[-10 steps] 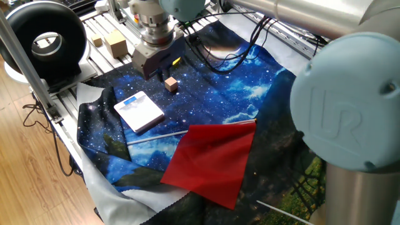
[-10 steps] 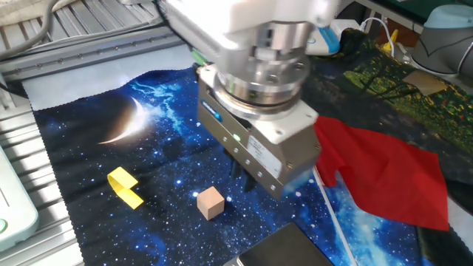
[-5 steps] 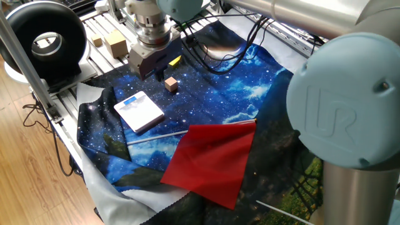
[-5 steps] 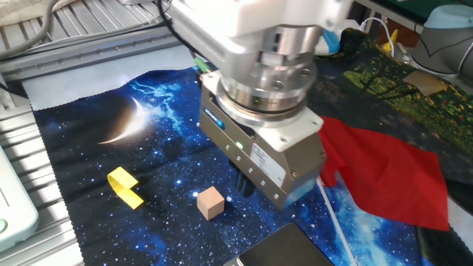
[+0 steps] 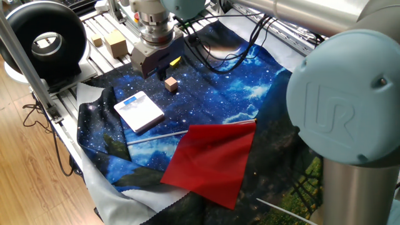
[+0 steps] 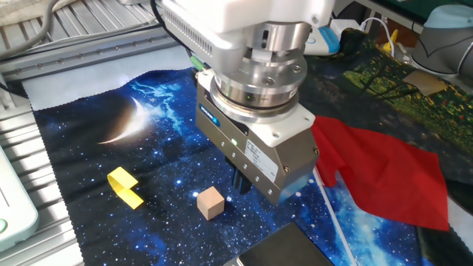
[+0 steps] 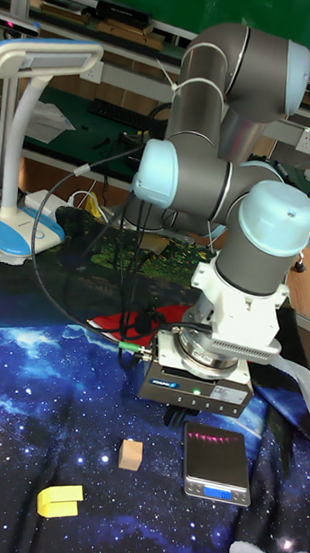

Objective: Remove the object from the scale

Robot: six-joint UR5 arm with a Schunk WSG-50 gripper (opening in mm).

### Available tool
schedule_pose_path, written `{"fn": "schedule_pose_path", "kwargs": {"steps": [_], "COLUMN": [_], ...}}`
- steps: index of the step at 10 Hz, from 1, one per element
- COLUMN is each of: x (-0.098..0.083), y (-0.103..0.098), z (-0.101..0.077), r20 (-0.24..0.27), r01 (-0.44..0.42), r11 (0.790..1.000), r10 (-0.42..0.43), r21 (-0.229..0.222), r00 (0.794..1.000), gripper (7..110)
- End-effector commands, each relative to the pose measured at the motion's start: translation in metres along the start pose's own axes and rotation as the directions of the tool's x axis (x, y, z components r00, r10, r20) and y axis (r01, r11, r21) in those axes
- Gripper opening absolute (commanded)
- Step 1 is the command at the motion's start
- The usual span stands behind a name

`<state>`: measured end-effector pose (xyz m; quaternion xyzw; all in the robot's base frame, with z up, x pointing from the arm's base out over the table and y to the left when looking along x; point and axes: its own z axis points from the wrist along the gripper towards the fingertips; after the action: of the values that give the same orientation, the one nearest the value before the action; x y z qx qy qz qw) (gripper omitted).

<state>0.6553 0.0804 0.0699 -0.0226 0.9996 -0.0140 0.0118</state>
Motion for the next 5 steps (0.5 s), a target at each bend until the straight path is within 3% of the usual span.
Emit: {"fn": "schedule_pose_path", "kwargs": {"steps": [1,5], "x": [0.006,-0.004], "y": [-0.004,0.000], "z": [-0.003,0.001], "r20": [0.005,-0.002], "r01": [-0.004,0.006], "r11": [1.000,1.000], "r10": [0.004,-0.006], "r21": [-0.013,-0.012], "r00": [1.000,1.000], "gripper": [7,7]}}
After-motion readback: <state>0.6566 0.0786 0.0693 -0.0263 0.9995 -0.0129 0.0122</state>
